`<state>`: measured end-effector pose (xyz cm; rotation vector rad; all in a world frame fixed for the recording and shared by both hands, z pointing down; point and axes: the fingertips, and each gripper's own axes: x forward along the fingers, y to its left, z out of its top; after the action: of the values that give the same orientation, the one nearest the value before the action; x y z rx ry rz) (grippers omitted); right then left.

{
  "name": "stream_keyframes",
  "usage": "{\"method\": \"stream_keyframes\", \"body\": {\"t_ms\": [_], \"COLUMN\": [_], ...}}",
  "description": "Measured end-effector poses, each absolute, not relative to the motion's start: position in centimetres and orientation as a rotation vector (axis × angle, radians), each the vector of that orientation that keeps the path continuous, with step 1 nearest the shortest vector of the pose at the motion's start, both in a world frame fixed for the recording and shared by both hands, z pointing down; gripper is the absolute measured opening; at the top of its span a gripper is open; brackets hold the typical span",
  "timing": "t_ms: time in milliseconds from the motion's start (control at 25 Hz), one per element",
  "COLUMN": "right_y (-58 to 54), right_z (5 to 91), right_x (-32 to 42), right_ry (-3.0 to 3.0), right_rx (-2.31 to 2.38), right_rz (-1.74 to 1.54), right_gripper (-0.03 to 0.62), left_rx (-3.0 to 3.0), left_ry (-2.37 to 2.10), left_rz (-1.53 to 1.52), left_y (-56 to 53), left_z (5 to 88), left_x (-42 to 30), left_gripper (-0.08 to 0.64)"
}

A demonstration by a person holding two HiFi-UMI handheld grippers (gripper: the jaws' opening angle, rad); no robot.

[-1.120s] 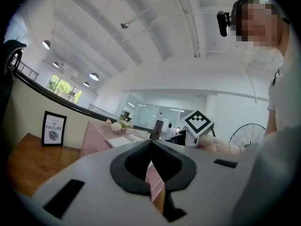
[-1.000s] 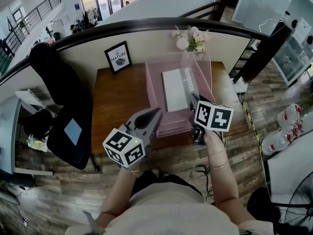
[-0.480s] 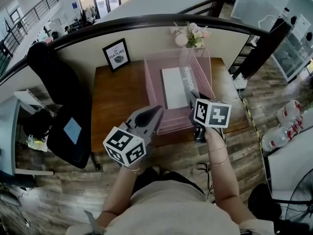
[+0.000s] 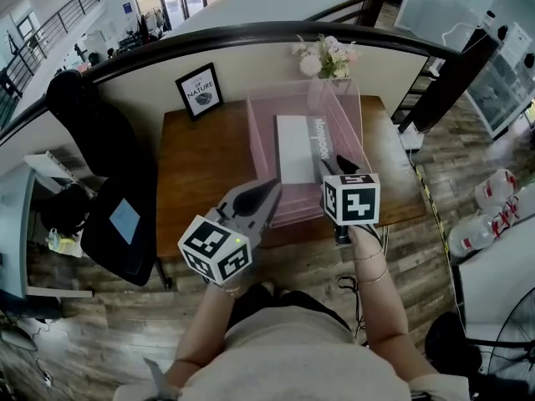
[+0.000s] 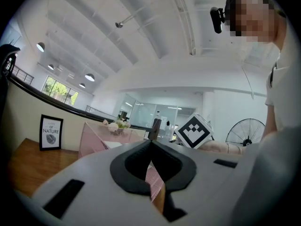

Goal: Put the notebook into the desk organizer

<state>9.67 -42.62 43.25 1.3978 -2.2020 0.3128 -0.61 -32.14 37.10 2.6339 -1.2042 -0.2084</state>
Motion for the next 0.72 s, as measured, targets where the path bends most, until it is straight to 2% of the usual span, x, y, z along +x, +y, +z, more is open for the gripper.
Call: {"method": "stream_keyframes", "body": {"t_ms": [400, 720], "right_y": [-41.6, -38.9], "right_z": [41.6, 38.9], "right_x": [8.6, 7.4], "right_ry": [-2.279, -2.474], "right_rx": [1.351, 1.291], "right_rz": [0.143, 0.166], "right_gripper": [0.172, 0.114], "left_rx": [2.643, 2.688], "left_ry": [-1.2, -1.184], "left_rz": [-0.192, -0.13], "left_y": [-32.0, -31.5], "left_z": [37.2, 37.0], "left_x": [-0.1, 1.2], "left_gripper": [0.012, 0.012]}}
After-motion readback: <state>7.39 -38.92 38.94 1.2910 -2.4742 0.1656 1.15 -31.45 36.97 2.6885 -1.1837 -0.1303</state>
